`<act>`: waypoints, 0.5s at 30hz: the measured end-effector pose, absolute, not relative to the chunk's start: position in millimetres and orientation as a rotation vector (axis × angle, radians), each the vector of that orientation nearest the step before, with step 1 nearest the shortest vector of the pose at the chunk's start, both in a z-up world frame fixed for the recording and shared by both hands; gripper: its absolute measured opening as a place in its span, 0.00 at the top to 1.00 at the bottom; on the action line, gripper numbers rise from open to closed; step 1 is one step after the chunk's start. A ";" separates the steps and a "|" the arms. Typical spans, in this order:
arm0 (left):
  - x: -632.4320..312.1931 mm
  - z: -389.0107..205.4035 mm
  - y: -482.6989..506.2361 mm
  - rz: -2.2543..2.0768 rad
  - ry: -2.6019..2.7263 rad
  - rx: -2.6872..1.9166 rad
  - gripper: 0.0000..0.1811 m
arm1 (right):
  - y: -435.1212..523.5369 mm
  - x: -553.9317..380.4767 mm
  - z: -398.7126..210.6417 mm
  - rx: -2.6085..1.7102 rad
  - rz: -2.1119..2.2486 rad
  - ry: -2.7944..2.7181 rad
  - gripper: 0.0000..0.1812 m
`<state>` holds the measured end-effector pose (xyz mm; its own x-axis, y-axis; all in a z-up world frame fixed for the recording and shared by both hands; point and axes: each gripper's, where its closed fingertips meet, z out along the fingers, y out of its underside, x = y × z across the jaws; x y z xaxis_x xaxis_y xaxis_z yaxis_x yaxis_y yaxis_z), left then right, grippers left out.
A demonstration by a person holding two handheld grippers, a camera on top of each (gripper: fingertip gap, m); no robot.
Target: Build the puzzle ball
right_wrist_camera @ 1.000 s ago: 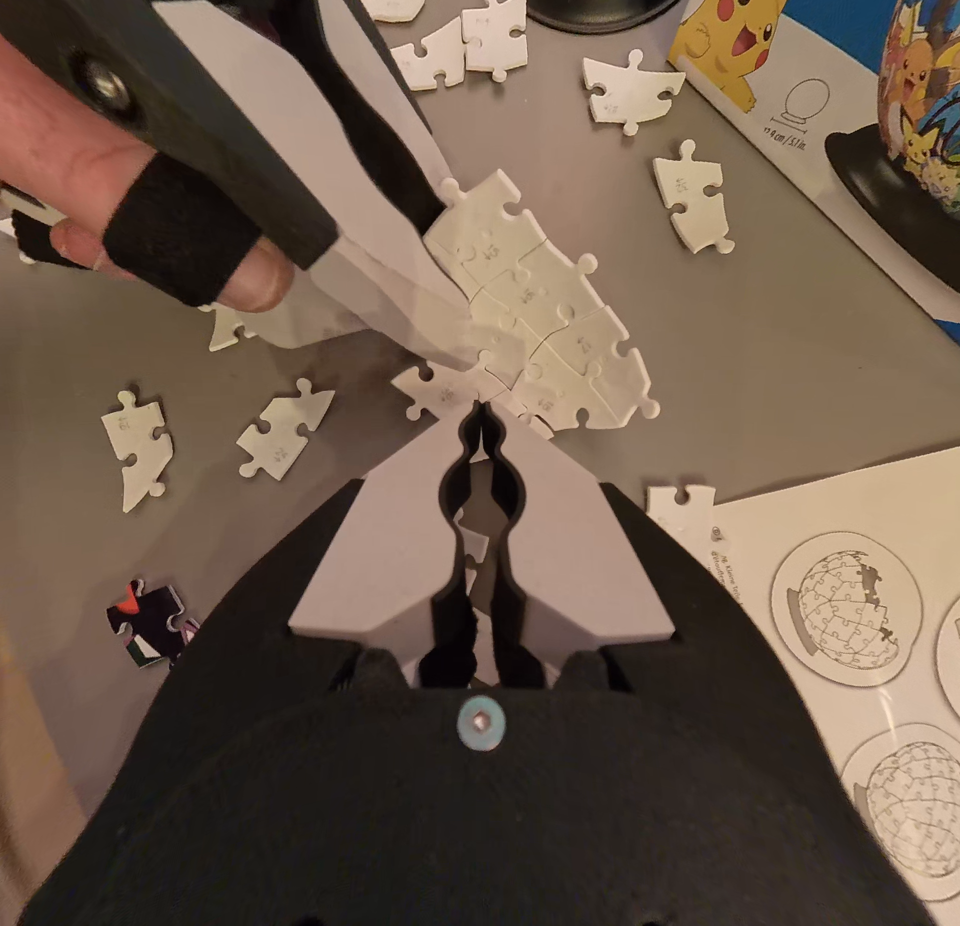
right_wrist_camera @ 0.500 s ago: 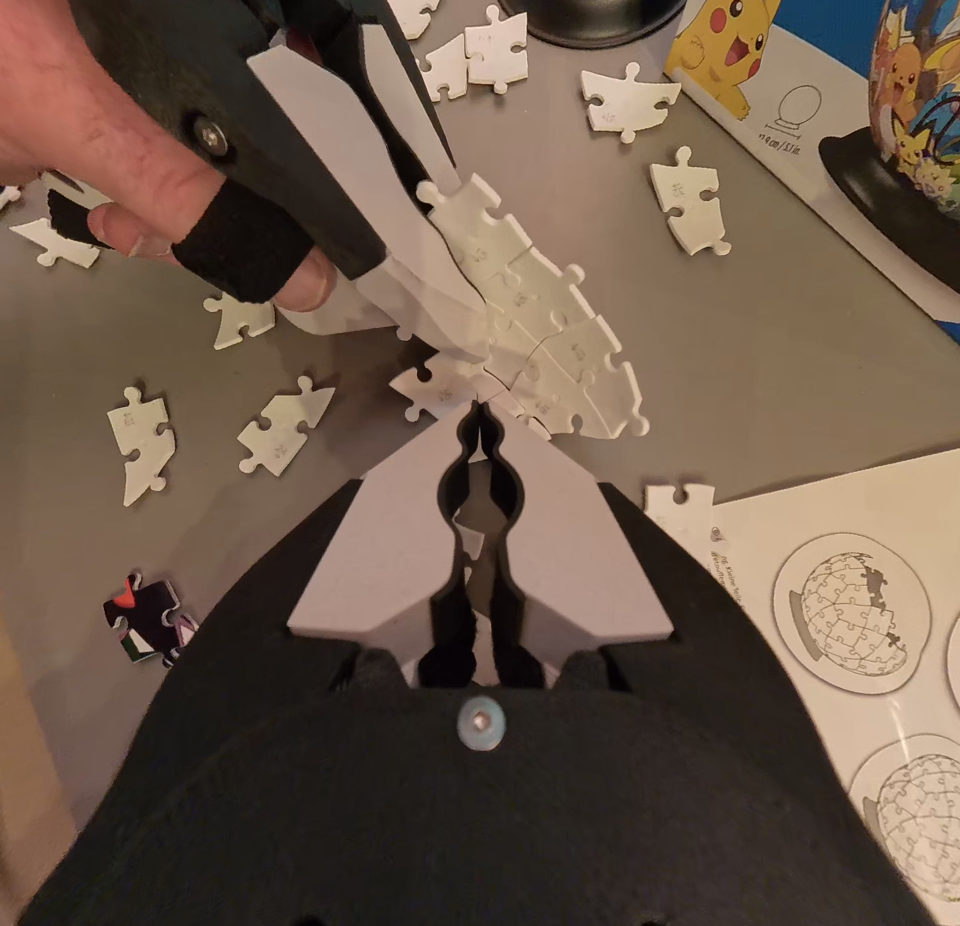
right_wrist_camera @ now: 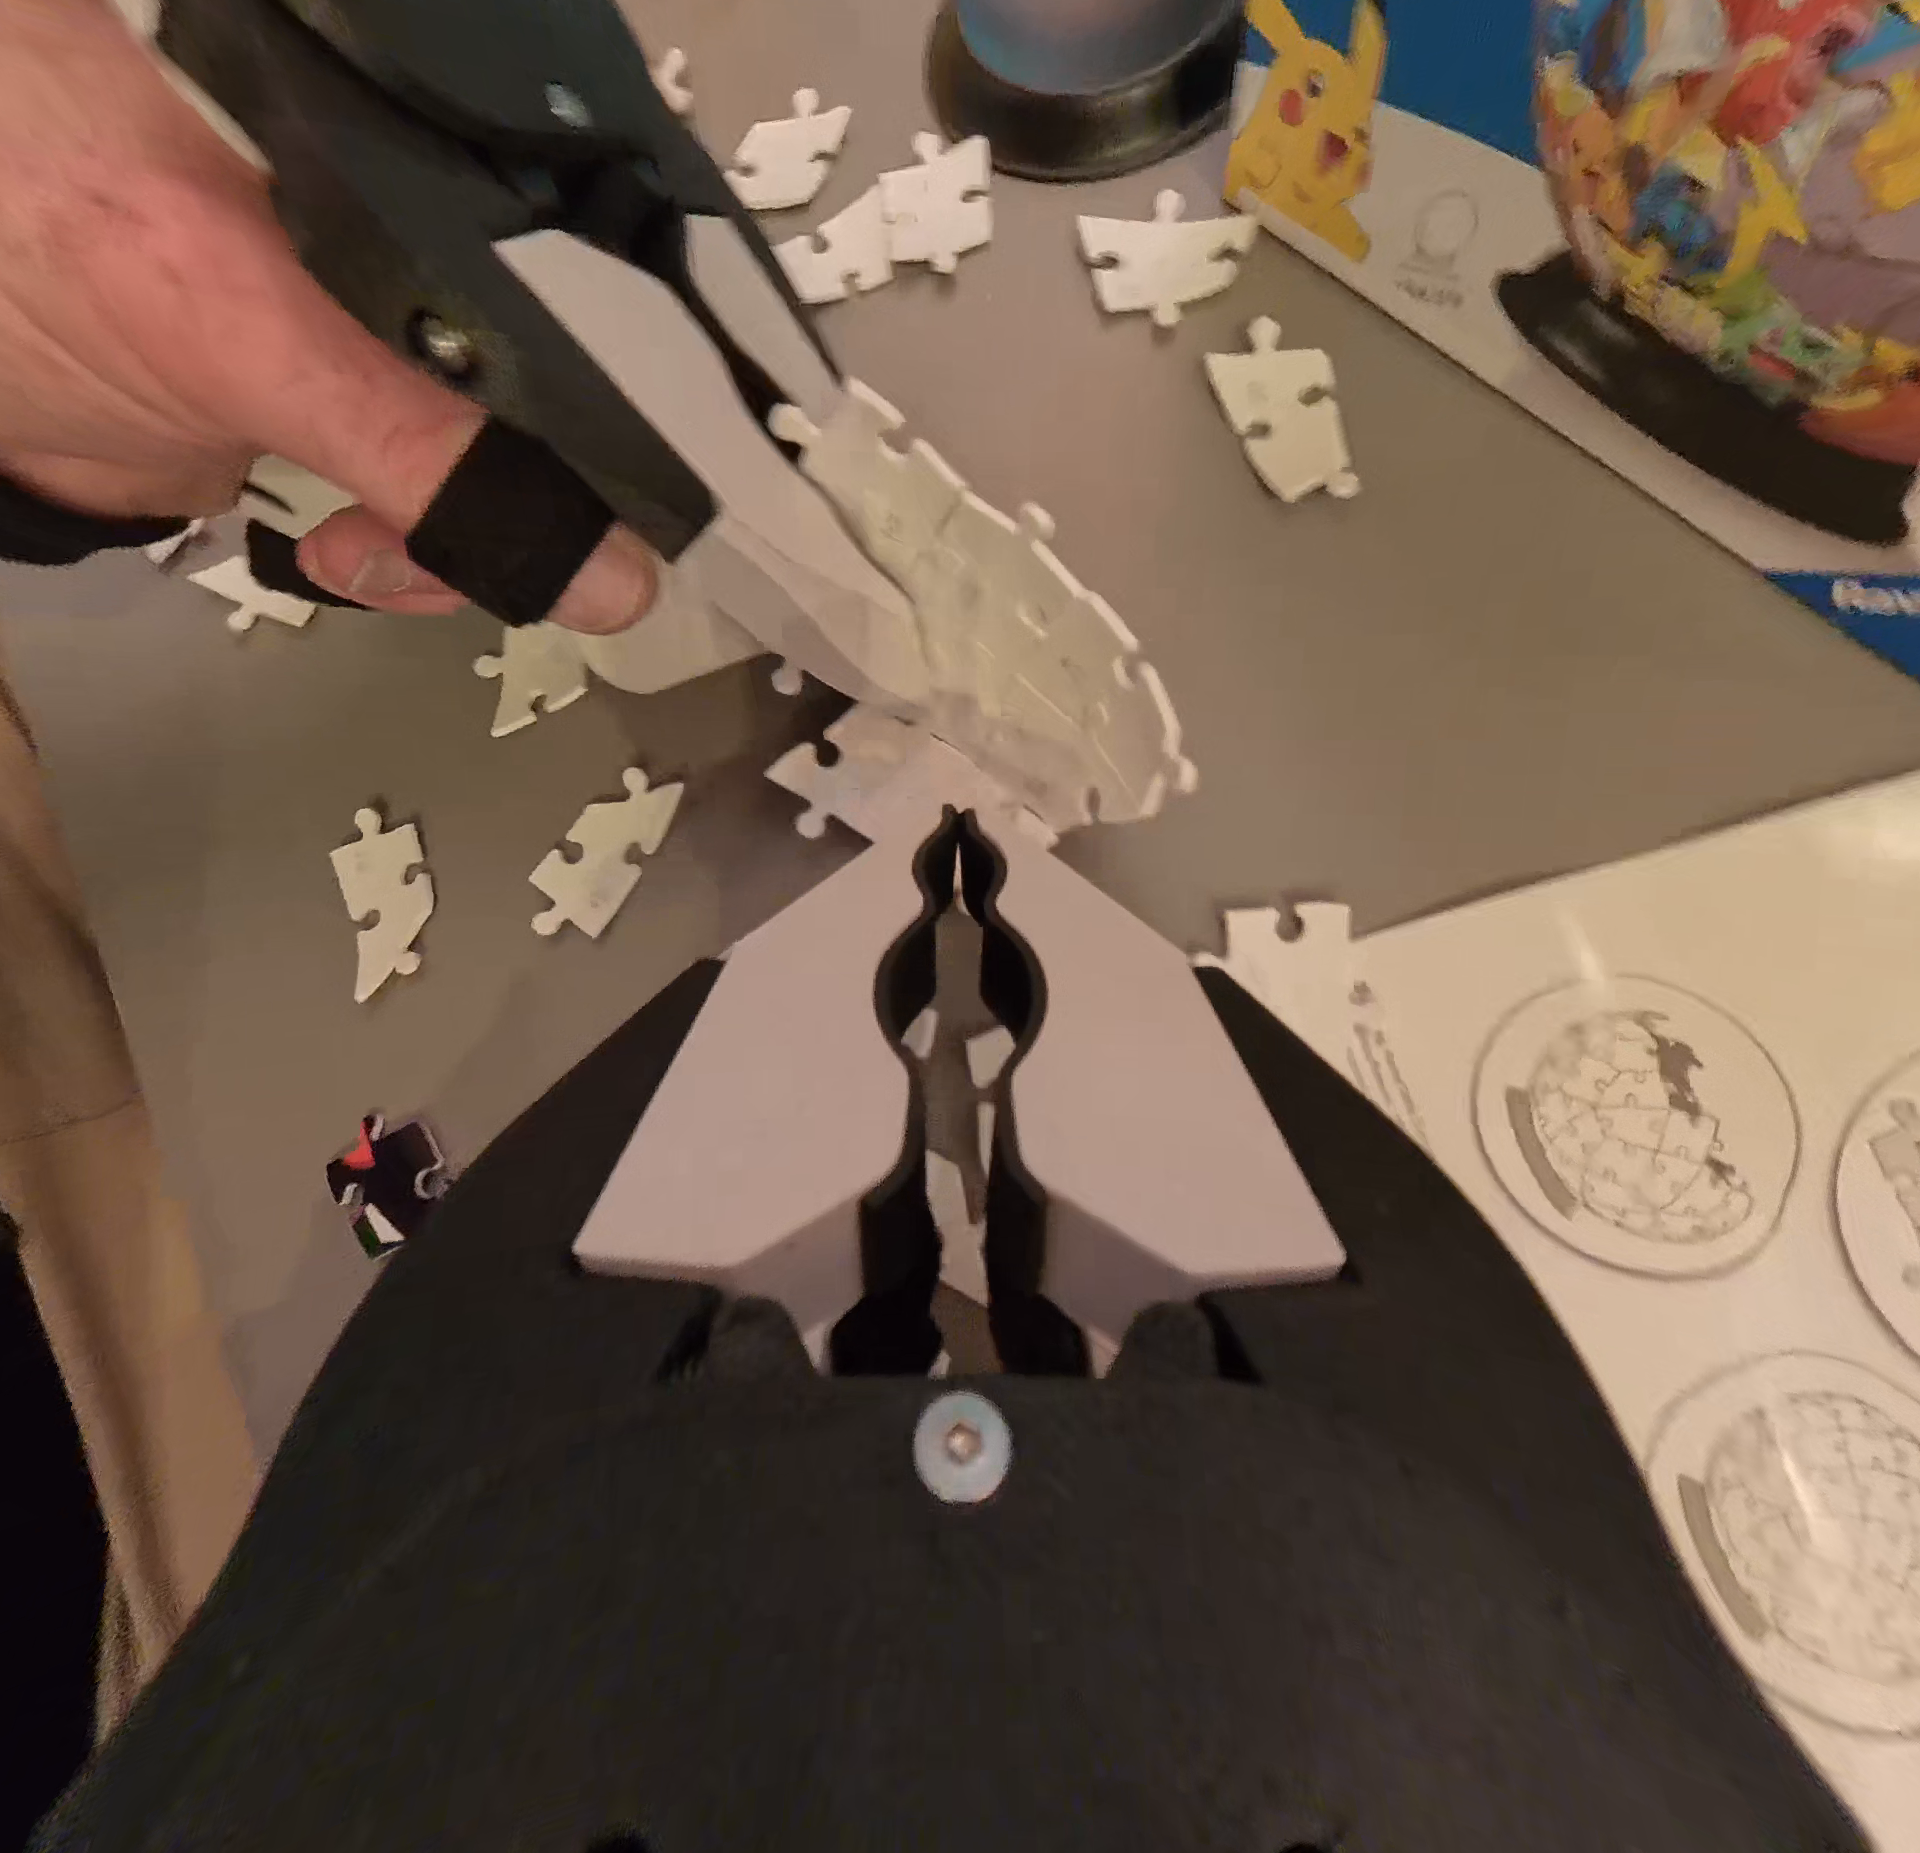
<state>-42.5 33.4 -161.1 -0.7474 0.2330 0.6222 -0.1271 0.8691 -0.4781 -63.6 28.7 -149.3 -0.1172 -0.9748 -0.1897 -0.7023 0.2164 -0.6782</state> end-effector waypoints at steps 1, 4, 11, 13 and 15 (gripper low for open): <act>-42.4 -160.0 33.0 0.662 -2.314 -0.070 0.98 | 26.0 -67.2 -147.5 -1.519 -0.557 1.892 0.96; -42.0 -154.8 31.6 0.696 -2.285 -0.062 0.98 | 18.3 -75.1 -139.0 -1.396 -0.526 1.895 0.92; -49.4 -128.5 27.8 0.778 -2.153 -0.061 0.98 | 27.4 -62.4 -131.2 -1.157 -0.367 1.782 0.85; -51.9 -123.2 27.7 0.791 -2.135 -0.064 0.98 | 26.2 -59.3 -126.1 -1.110 -0.373 1.756 0.89; -52.2 -119.1 27.7 0.801 -2.118 -0.065 0.98 | 24.9 -59.1 -121.1 -1.065 -0.363 1.729 0.93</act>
<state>-52.2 27.7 -119.1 -0.6392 0.3157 0.7013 -0.2276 0.7934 -0.5645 -59.1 24.9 -121.1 -0.0797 -0.7922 -0.6050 -0.4821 0.5618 -0.6723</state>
